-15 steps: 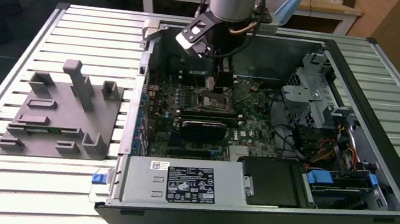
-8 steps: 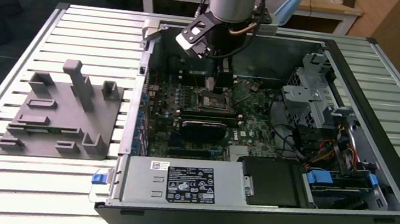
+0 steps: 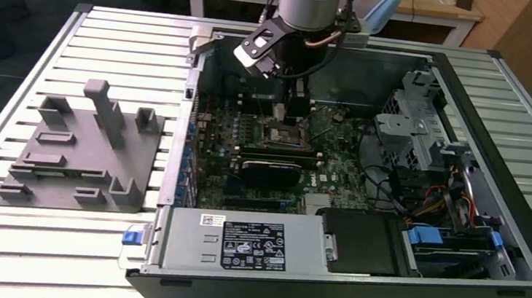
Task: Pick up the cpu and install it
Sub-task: 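Place the cpu into insertion slot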
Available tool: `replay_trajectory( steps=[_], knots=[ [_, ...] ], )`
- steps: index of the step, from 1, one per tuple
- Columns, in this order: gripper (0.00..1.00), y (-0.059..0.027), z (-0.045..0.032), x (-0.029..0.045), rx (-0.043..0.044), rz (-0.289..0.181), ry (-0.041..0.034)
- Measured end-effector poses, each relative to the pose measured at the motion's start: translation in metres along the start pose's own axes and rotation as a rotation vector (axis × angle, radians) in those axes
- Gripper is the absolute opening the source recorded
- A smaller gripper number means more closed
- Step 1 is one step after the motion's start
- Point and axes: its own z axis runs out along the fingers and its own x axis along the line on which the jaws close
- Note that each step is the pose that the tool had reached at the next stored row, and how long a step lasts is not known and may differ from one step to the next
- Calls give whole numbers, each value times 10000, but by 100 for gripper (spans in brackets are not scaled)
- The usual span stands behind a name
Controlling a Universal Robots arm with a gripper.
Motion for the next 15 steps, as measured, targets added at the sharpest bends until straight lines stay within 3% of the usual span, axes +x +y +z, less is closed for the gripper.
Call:
replay_trajectory(
  steps=[15],
  knots=[
    [53, -1, 216, 36, 2, 41, -2]
  ],
)
